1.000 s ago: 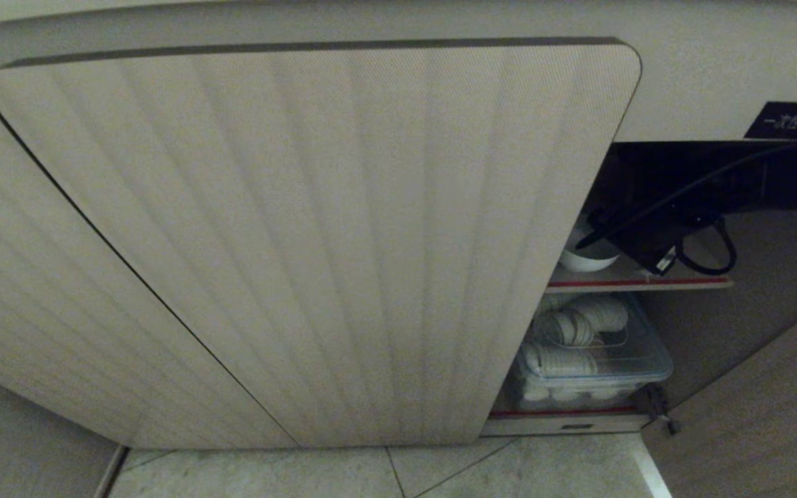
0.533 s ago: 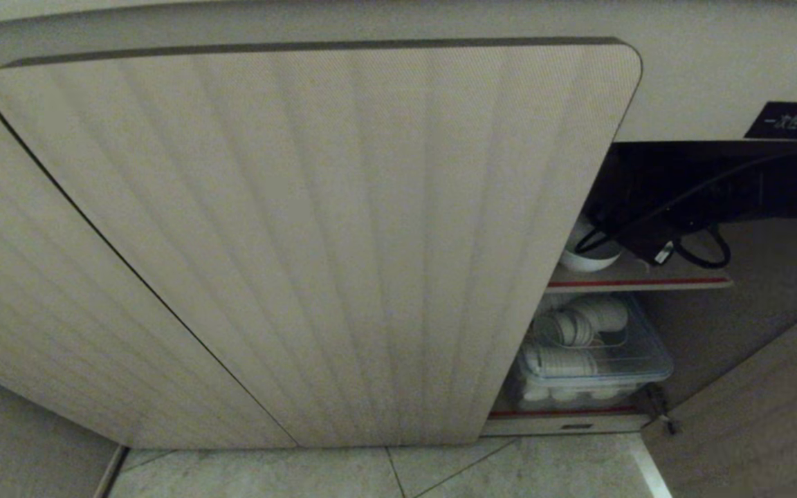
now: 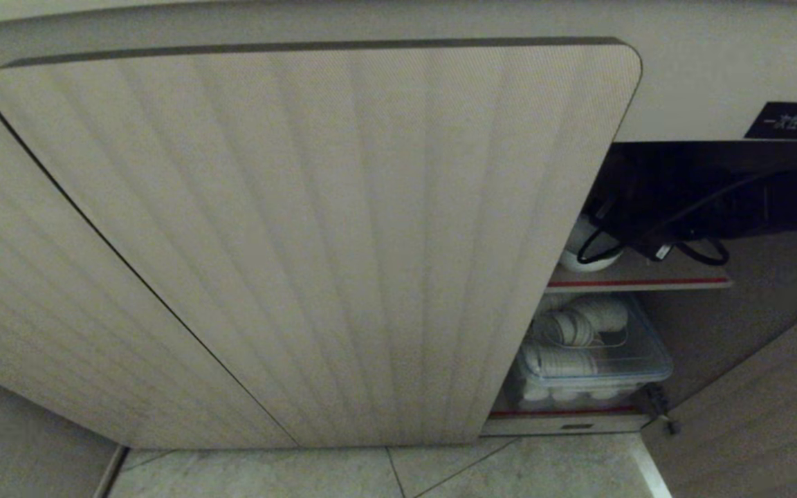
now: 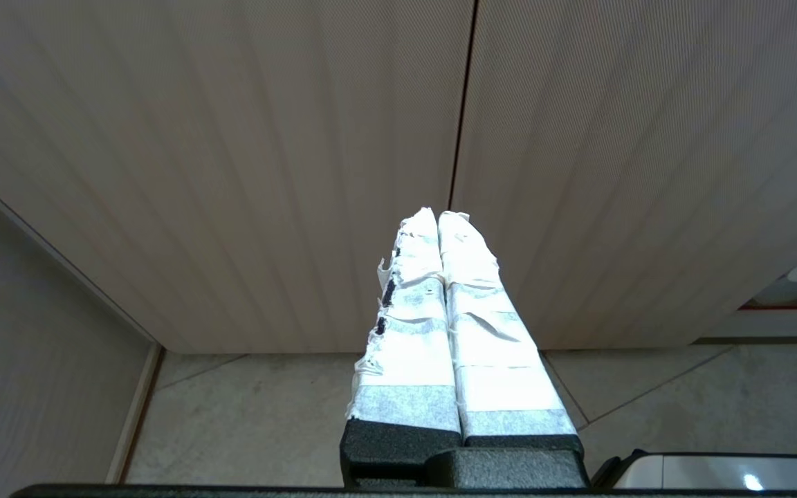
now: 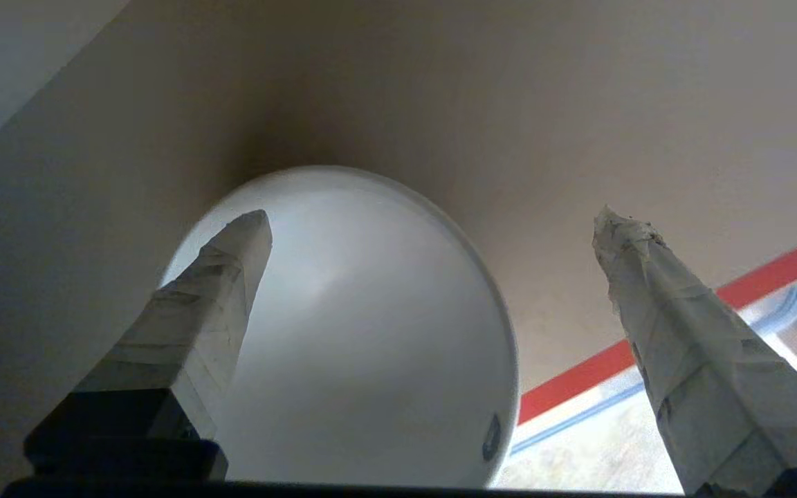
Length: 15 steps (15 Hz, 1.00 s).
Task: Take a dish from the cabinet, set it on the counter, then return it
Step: Put it back into the cabinet
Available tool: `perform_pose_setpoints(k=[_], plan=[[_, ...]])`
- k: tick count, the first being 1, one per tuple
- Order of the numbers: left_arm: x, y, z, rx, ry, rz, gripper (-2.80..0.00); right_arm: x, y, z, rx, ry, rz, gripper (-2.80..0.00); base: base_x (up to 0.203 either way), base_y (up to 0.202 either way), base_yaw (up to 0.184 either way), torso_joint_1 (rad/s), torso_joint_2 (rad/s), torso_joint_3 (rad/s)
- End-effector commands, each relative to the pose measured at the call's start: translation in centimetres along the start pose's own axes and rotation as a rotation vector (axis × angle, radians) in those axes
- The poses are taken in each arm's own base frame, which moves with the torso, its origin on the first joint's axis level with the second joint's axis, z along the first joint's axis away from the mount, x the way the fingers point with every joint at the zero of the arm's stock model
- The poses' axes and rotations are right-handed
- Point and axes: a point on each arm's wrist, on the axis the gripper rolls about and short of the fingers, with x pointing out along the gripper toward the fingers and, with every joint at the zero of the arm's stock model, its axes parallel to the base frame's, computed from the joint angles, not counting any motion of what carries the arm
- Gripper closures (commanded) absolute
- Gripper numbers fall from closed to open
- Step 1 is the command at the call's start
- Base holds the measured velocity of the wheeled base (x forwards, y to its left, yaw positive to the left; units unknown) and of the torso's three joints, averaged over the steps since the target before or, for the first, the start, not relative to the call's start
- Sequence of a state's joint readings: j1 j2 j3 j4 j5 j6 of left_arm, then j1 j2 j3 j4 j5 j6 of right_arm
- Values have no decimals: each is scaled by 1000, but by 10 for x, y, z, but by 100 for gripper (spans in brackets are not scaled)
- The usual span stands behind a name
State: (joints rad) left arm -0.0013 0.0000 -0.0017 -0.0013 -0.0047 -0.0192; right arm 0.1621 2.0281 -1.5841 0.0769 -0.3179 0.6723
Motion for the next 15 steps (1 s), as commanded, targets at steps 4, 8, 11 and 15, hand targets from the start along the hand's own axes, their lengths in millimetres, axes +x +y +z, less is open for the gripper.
perform_pose_setpoints(k=[4, 8, 11, 15], plan=[[0, 0, 0, -1, 0, 0, 0, -3, -4, -3, -70, -52, 37, -280, 0, 0, 0, 0, 0, 0], [0, 0, 0, -1, 0, 0, 0, -3, -8, -8, -128, -83, 55, -280, 0, 0, 0, 0, 0, 0], [0, 0, 0, -1, 0, 1, 0, -2, -13, -14, -175, -97, 60, -280, 0, 0, 0, 0, 0, 0], [0, 0, 0, -1, 0, 0, 0, -4, -14, -15, -184, -135, 83, -280, 0, 0, 0, 0, 0, 0]])
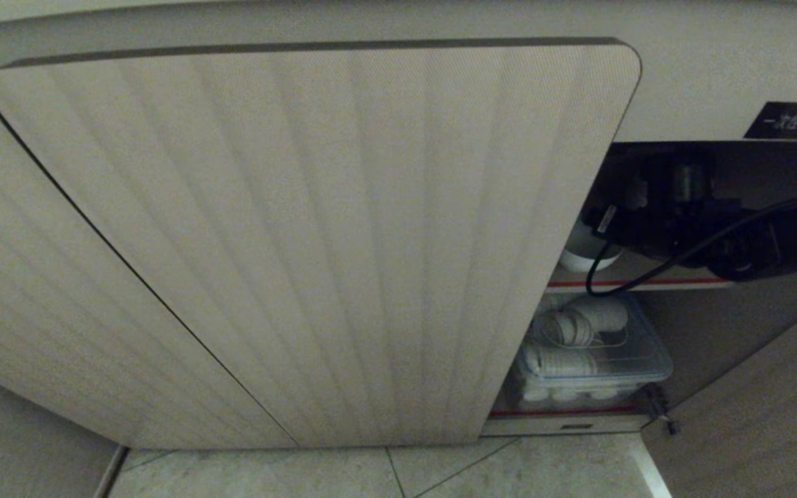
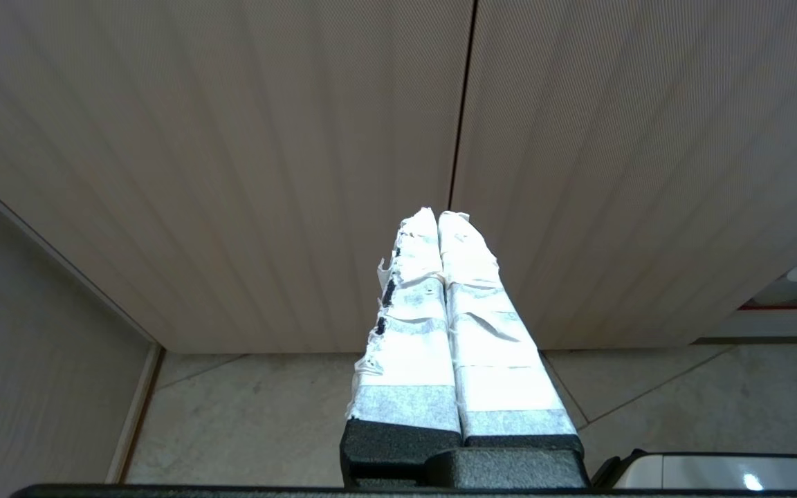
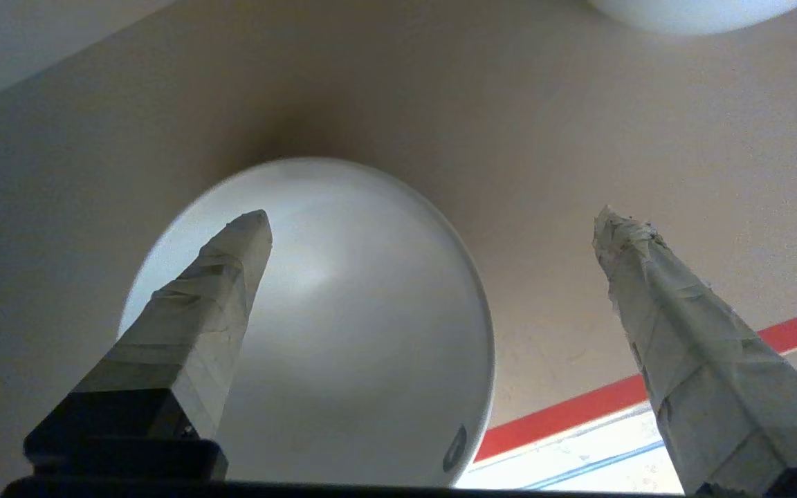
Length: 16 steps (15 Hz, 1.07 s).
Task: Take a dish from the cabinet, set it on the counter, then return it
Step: Put it back into the cabinet, then close the cabinet door
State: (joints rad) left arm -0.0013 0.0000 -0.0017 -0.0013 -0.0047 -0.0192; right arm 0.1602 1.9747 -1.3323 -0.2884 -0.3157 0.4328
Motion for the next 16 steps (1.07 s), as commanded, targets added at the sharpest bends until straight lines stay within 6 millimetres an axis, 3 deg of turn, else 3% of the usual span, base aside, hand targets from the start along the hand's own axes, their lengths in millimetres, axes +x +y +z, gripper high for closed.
perform_pose_setpoints(k=[1, 6, 7, 16], plan=[[0, 0, 0, -1, 0, 0, 0, -2, -1, -1, -5, -3, 0, -280, 0, 0, 0, 0, 0, 0], [0, 0, 0, -1, 0, 0, 0, -2, -3, -5, -41, -32, 13, -280, 0, 0, 0, 0, 0, 0], [0, 0, 0, -1, 0, 0, 0, -2, -3, -5, -43, -32, 14, 0, 0, 0, 0, 0, 0, 0], [0, 0, 0, -1, 0, 1, 0, -9, -4, -3, -35, -53, 23, 0, 0, 0, 0, 0, 0, 0]])
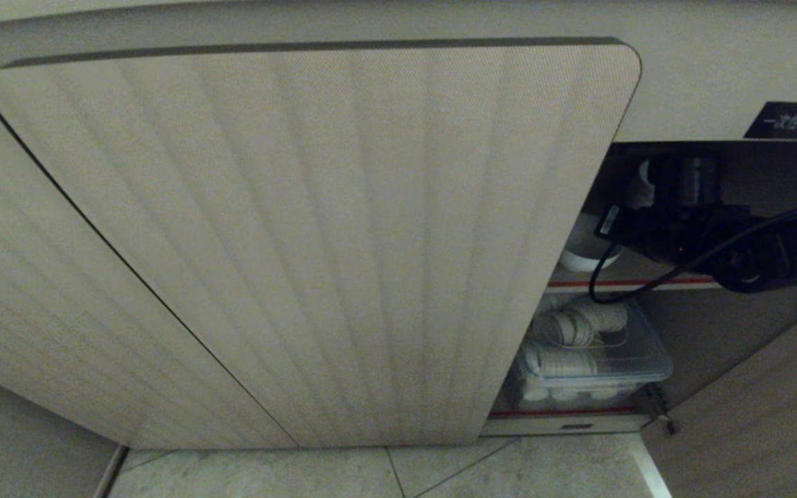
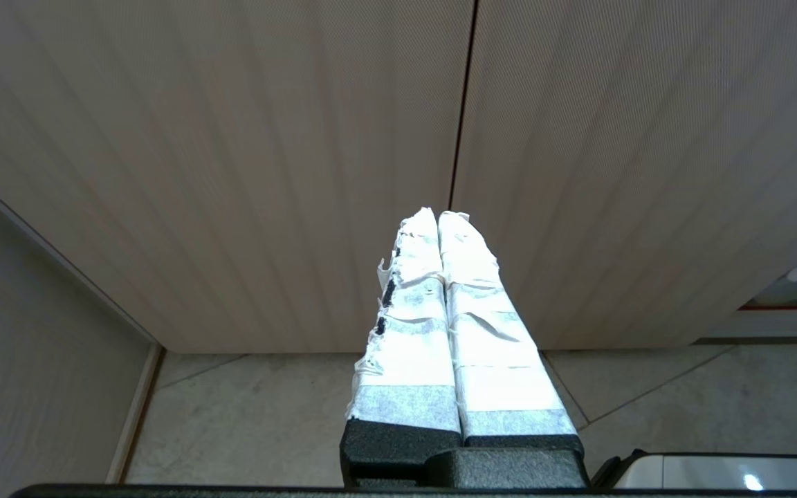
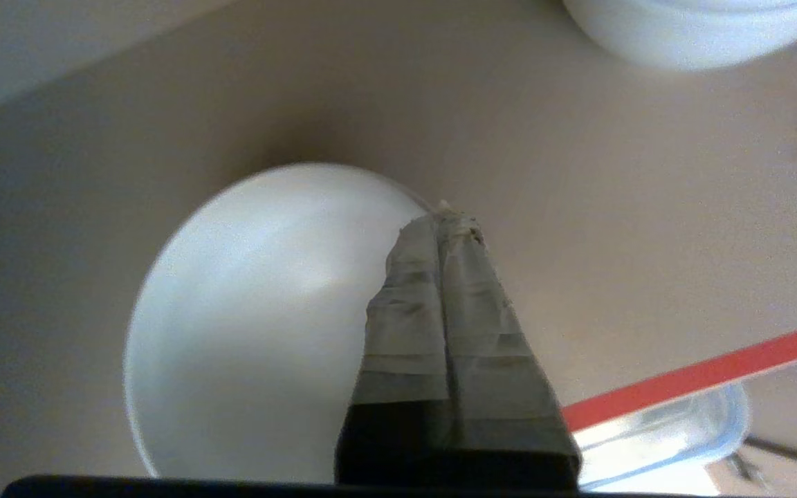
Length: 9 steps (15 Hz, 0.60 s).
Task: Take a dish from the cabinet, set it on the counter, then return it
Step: Close the cabinet door
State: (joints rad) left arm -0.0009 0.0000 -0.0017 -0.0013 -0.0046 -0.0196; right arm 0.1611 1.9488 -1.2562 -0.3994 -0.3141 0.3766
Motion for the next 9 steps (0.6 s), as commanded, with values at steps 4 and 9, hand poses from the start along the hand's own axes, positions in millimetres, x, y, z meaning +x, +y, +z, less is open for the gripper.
perform_pose_setpoints(k=[4, 9], plan=[[0, 0, 0, 0, 0, -1, 0, -11, -6, -6, 3, -6, 0, 0, 0, 0, 0, 0, 0, 0], [0, 0, 0, 0, 0, -1, 0, -22, -9, -6, 8, -17, 8, 0, 0, 0, 0, 0, 0, 0]])
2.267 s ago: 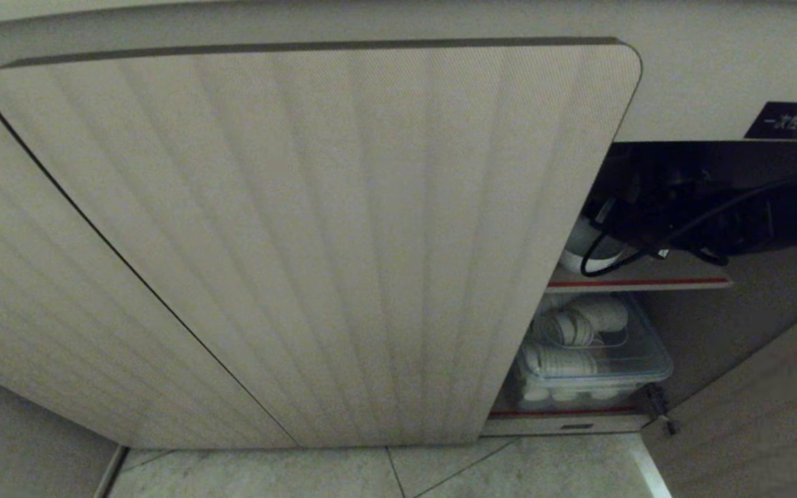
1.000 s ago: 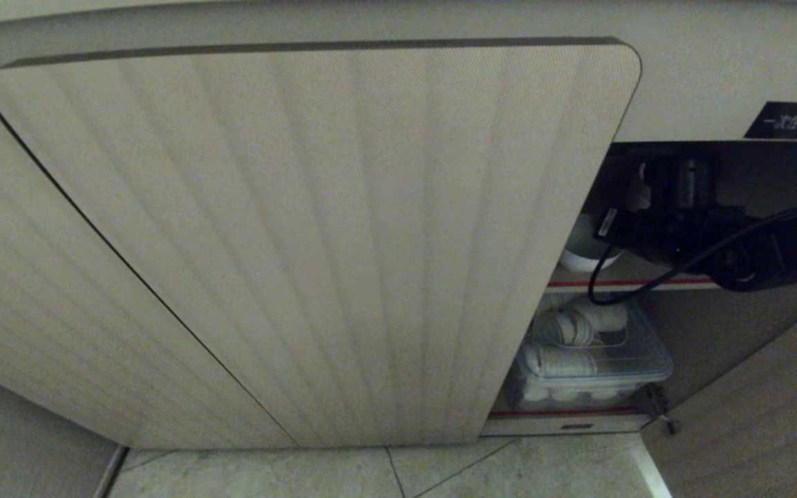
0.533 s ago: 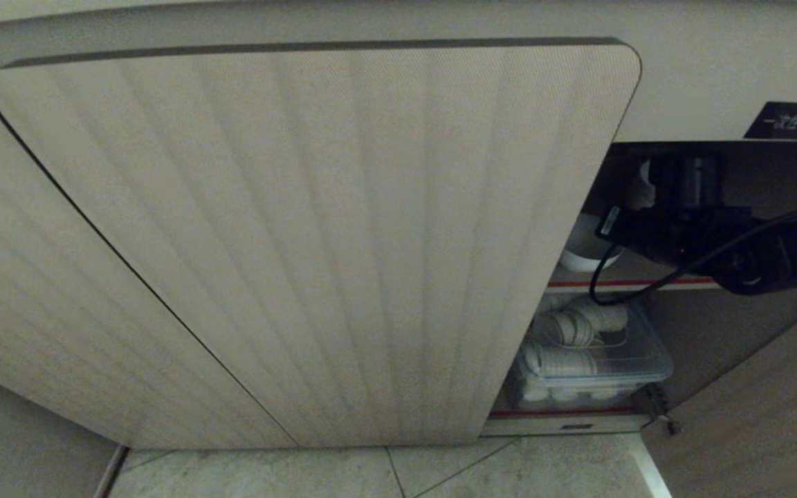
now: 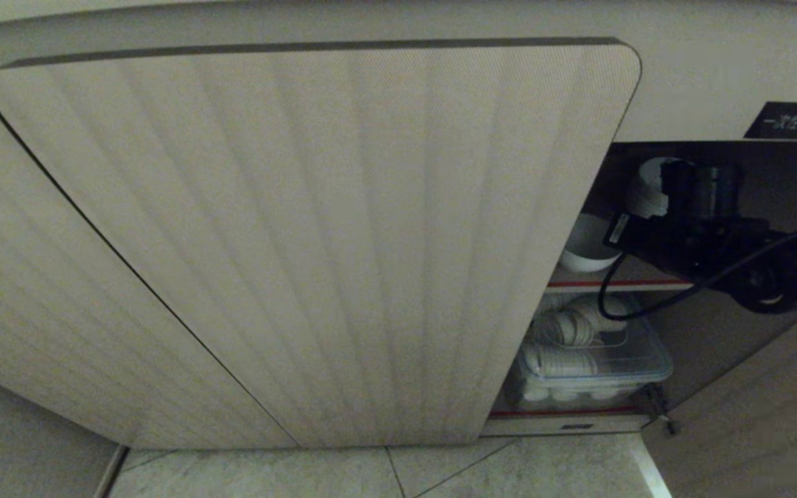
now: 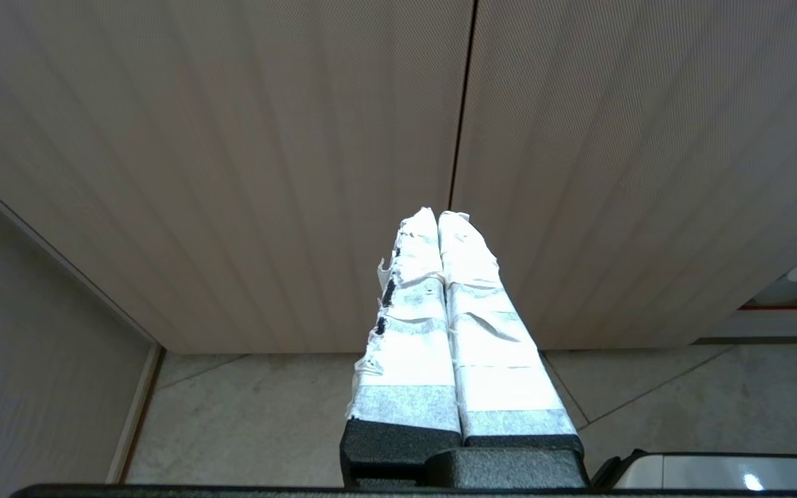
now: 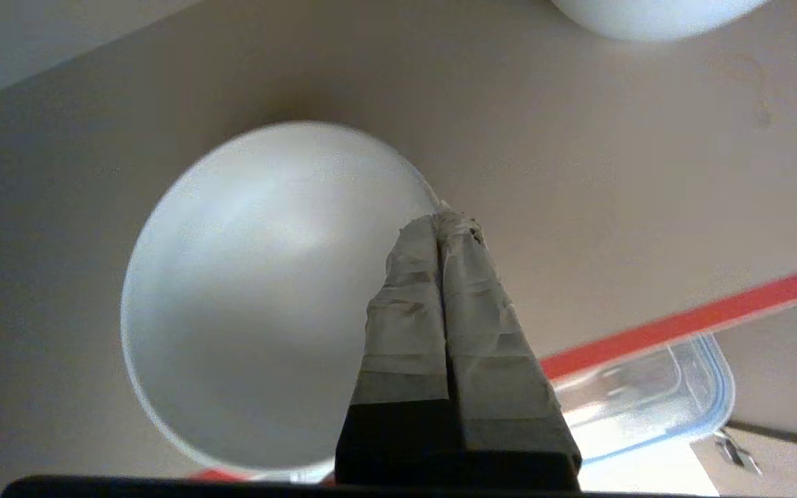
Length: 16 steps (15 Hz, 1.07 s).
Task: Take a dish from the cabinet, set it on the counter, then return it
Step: Close the cabinet door
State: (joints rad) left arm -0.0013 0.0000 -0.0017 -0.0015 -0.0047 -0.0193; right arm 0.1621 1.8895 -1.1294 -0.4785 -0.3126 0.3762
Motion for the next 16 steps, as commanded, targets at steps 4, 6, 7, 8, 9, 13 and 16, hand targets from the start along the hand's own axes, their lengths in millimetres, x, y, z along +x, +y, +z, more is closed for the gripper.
perform_pose_setpoints(k=[4, 6, 7, 8, 9, 13, 16], plan=[[0, 0, 0, -1, 0, 0, 0, -14, -3, 3, 4, -9, 3, 0, 0, 0, 0, 0, 0, 0], [0, 0, 0, -1, 0, 1, 0, -20, -6, 1, 1, 0, 0, 0, 0, 0, 0, 0, 0, 0], [0, 0, 0, -1, 0, 0, 0, -23, -8, -1, 1, 3, -1, 0, 0, 0, 0, 0, 0, 0], [0, 0, 0, -1, 0, 0, 0, -25, -9, -1, 2, 1, 0, 0, 0, 0, 0, 0, 0, 0], [0, 0, 0, -1, 0, -1, 0, -28, -10, -2, 1, 1, -1, 0, 0, 0, 0, 0, 0, 0], [0, 0, 0, -1, 0, 0, 0, -38, -13, 0, 1, -1, 2, 0, 0, 0, 0, 0, 0, 0], [0, 0, 0, -1, 0, 0, 0, -48, -18, -3, -24, 9, 2, 0, 0, 0, 0, 0, 0, 0]])
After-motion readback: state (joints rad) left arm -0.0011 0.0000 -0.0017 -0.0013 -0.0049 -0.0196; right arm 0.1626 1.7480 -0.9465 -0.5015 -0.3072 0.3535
